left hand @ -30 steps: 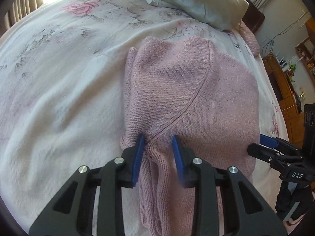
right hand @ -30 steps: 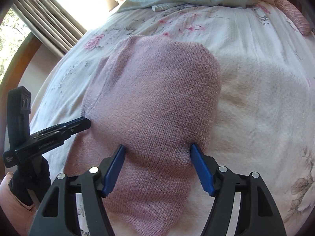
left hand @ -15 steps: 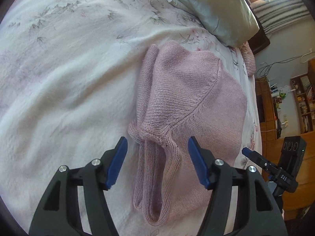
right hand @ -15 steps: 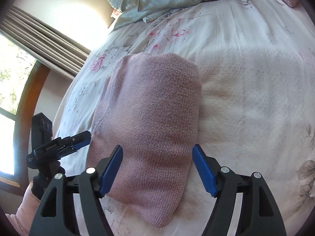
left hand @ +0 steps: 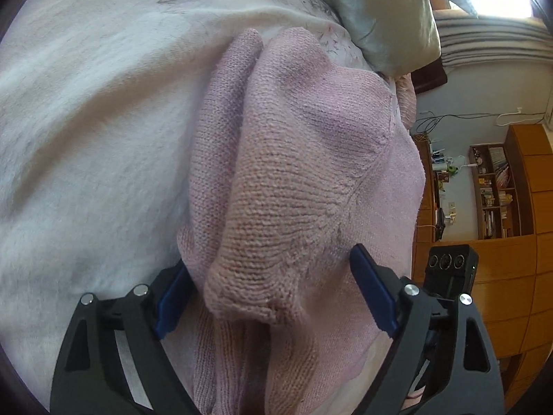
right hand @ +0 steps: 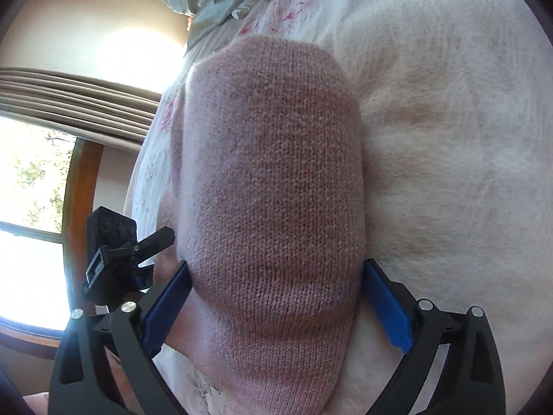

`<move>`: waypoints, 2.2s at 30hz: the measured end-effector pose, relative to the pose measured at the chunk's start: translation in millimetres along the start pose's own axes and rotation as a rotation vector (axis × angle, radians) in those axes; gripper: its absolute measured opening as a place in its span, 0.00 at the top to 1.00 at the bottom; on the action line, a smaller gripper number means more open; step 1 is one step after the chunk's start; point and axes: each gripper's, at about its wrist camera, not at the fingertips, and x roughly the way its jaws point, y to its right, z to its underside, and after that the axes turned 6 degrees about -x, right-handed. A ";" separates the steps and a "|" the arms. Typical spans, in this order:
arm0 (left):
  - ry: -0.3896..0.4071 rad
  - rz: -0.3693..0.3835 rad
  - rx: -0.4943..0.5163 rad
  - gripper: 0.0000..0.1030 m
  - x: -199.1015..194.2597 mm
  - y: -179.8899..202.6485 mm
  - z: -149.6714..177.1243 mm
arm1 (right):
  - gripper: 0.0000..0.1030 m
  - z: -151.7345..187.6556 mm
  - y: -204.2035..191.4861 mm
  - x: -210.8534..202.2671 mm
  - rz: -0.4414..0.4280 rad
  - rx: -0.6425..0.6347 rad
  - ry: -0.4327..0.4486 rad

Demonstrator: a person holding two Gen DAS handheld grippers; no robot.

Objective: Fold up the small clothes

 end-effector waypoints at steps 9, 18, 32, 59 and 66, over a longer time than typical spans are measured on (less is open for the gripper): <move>-0.037 0.196 -0.025 0.63 16.5 -1.0 19.9 | 0.32 2.5 10.4 -12.0 -0.120 0.019 0.028; -0.029 0.284 0.107 0.66 16.6 85.7 80.6 | 0.43 29.0 7.0 -112.1 -0.147 -0.060 0.141; -0.162 0.191 0.158 0.66 141.0 173.4 227.2 | 0.43 145.3 113.0 -248.1 -0.004 0.018 0.188; -0.111 -0.251 0.125 0.38 132.4 134.2 266.4 | 0.63 271.0 185.9 -215.3 -0.061 0.175 -0.007; -0.123 -0.268 0.162 0.40 143.5 156.0 286.7 | 0.77 253.3 151.6 -248.2 0.106 0.032 -0.027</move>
